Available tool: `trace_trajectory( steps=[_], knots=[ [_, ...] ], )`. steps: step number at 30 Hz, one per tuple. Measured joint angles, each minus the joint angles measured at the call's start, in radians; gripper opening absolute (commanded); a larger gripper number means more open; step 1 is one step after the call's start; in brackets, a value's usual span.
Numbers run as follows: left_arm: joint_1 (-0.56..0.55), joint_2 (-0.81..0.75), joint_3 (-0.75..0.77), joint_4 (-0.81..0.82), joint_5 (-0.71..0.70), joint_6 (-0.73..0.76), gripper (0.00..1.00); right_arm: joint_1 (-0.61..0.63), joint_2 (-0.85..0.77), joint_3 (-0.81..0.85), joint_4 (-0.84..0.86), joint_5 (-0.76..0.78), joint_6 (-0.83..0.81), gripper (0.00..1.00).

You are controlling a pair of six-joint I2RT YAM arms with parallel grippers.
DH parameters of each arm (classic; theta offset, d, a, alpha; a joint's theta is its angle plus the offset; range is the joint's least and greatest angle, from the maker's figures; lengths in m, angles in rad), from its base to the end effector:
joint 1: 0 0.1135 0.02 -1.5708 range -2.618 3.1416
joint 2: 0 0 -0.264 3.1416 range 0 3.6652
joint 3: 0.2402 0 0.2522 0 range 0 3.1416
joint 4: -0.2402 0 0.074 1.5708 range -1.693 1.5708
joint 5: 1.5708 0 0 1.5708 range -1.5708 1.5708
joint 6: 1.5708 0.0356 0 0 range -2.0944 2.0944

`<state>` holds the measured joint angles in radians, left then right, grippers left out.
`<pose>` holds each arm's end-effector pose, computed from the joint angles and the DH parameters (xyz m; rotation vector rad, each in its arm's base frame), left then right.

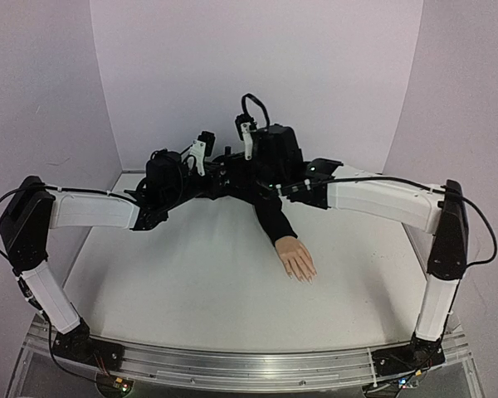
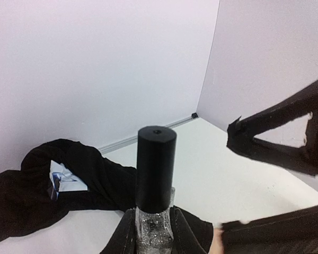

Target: Paint the nails

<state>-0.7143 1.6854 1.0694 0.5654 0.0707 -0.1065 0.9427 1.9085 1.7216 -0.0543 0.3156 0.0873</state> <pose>0.2962 -0.2601 0.2777 0.5516 1.5717 -0.6854 0.2816 0.3690 0.3503 -0.5449 1.7391 0.4477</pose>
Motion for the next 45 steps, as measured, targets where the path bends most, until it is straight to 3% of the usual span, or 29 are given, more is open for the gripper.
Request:
trace_trajectory(
  steps=[5, 9, 14, 20, 26, 30, 34, 36, 40, 42, 44, 45],
  knots=[
    [0.015, -0.049, -0.067, 0.001, 0.122, -0.009, 0.00, -0.164, -0.092, -0.069, -0.017, -0.492, -0.019, 0.64],
    [0.017, -0.089, -0.104, 0.001, 0.253, -0.026, 0.00, -0.253, -0.092, -0.063, -0.019, -0.780, -0.018, 0.42],
    [0.018, -0.110, -0.109, 0.011, 0.371, -0.046, 0.00, -0.256, -0.038, 0.010, -0.021, -1.042, 0.001, 0.45],
    [0.018, -0.110, -0.108, 0.011, 0.442, -0.057, 0.00, -0.244, 0.006, 0.046, -0.018, -1.187, 0.028, 0.32],
    [0.020, -0.109, -0.104, 0.009, 0.472, -0.062, 0.00, -0.249, 0.023, 0.046, -0.017, -1.211, 0.041, 0.03],
    [0.022, -0.101, -0.085, 0.000, 0.474, -0.078, 0.00, -0.253, 0.024, 0.046, -0.004, -1.202, 0.026, 0.00],
    [0.020, -0.078, -0.056, -0.012, 0.402, -0.077, 0.00, -0.246, 0.023, 0.036, 0.023, -1.084, 0.040, 0.00],
    [0.017, -0.052, -0.030, -0.035, 0.303, -0.075, 0.00, -0.206, 0.012, 0.005, 0.058, -0.849, 0.049, 0.00],
    [0.003, 0.017, 0.028, -0.052, 0.177, -0.052, 0.00, -0.046, 0.036, 0.013, 0.077, -0.151, 0.032, 0.00],
    [-0.007, 0.034, 0.053, -0.053, 0.143, -0.046, 0.00, -0.003, 0.064, 0.044, 0.083, 0.054, 0.034, 0.00],
    [-0.015, 0.044, 0.070, -0.050, 0.125, -0.042, 0.00, 0.011, 0.075, 0.064, 0.084, 0.142, 0.033, 0.14],
    [-0.017, 0.046, 0.075, -0.046, 0.120, -0.039, 0.00, 0.014, 0.076, 0.070, 0.084, 0.158, 0.032, 0.26]
  ],
)
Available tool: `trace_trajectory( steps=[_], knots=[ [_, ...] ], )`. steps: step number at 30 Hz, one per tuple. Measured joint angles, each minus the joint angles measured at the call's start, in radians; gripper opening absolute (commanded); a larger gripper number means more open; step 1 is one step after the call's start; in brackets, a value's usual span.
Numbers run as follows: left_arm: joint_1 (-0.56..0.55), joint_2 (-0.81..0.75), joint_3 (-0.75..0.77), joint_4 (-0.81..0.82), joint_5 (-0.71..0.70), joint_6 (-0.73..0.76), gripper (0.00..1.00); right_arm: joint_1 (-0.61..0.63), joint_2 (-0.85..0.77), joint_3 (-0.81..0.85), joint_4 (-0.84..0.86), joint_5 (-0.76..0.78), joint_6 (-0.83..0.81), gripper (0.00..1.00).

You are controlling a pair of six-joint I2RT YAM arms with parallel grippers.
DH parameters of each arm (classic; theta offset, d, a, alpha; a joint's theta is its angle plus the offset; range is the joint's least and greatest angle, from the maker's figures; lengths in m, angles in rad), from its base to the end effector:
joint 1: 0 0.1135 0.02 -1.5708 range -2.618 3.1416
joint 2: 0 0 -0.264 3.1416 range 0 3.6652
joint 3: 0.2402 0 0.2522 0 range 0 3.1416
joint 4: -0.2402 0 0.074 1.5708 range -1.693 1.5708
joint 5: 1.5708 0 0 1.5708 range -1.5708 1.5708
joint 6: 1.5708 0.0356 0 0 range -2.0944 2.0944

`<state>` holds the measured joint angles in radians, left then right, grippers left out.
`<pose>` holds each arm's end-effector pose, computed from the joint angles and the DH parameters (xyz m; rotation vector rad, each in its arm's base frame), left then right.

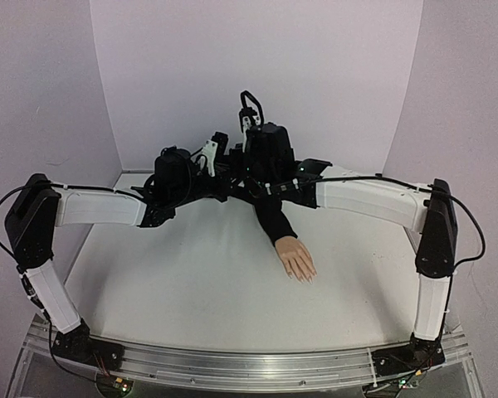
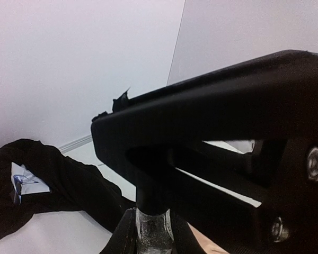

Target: Paint the nails

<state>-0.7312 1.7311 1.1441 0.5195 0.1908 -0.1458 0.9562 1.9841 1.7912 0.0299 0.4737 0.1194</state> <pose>0.2992 -0.2775 0.2810 0.6345 1.5799 -0.8199 0.2913 0.3846 0.3500 -0.3714 1.6906 0.3859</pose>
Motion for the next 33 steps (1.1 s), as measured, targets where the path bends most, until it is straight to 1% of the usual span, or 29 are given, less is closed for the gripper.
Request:
trace_trajectory(
  steps=[2, 3, 5, 7, 12, 14, 17, 20, 22, 24, 28, 29, 32, 33],
  knots=[
    [-0.001, 0.000, 0.001, 0.011, -0.016, 0.002, 0.00, 0.001, -0.002, 0.002, -0.005, 0.001, -0.016, 0.45],
    [0.002, 0.000, 0.001, 0.013, -0.028, 0.002, 0.00, 0.001, -0.005, 0.001, -0.014, -0.007, -0.016, 0.52],
    [0.025, 0.000, -0.003, 0.018, -0.037, -0.001, 0.00, -0.010, -0.025, -0.028, -0.037, -0.067, -0.032, 0.60],
    [0.046, -0.003, -0.020, 0.032, -0.030, -0.002, 0.00, -0.029, -0.061, -0.072, -0.053, -0.182, -0.034, 0.63],
    [0.060, -0.021, -0.089, 0.053, 0.052, -0.009, 0.00, -0.146, -0.149, -0.154, -0.083, -0.586, -0.037, 0.63],
    [0.056, -0.027, -0.106, 0.058, 0.103, -0.012, 0.00, -0.196, -0.161, -0.160, -0.083, -0.716, -0.036, 0.60],
    [0.052, -0.033, -0.109, 0.067, 0.173, -0.015, 0.00, -0.242, -0.163, -0.166, -0.076, -0.843, -0.023, 0.52],
    [0.050, -0.036, -0.109, 0.083, 0.234, -0.023, 0.00, -0.253, -0.163, -0.167, -0.076, -0.945, -0.005, 0.46],
    [0.050, -0.036, -0.108, 0.086, 0.267, -0.032, 0.00, -0.254, -0.163, -0.167, -0.075, -1.005, 0.007, 0.41],
    [0.050, -0.036, -0.105, 0.083, 0.288, -0.037, 0.00, -0.253, -0.161, -0.167, -0.074, -1.037, 0.014, 0.35],
    [0.050, -0.035, -0.082, 0.084, 0.311, -0.040, 0.00, -0.253, -0.152, -0.167, -0.044, -1.065, 0.039, 0.30],
    [0.050, -0.035, -0.077, 0.084, 0.313, -0.041, 0.00, -0.253, -0.148, -0.167, -0.037, -1.067, 0.046, 0.28],
    [0.050, -0.034, -0.059, 0.085, 0.316, -0.045, 0.00, -0.253, -0.133, -0.167, -0.021, -1.069, 0.062, 0.13],
    [0.050, -0.032, -0.052, 0.083, 0.315, -0.047, 0.00, -0.254, -0.128, -0.167, -0.016, -1.070, 0.062, 0.09]
  ],
)
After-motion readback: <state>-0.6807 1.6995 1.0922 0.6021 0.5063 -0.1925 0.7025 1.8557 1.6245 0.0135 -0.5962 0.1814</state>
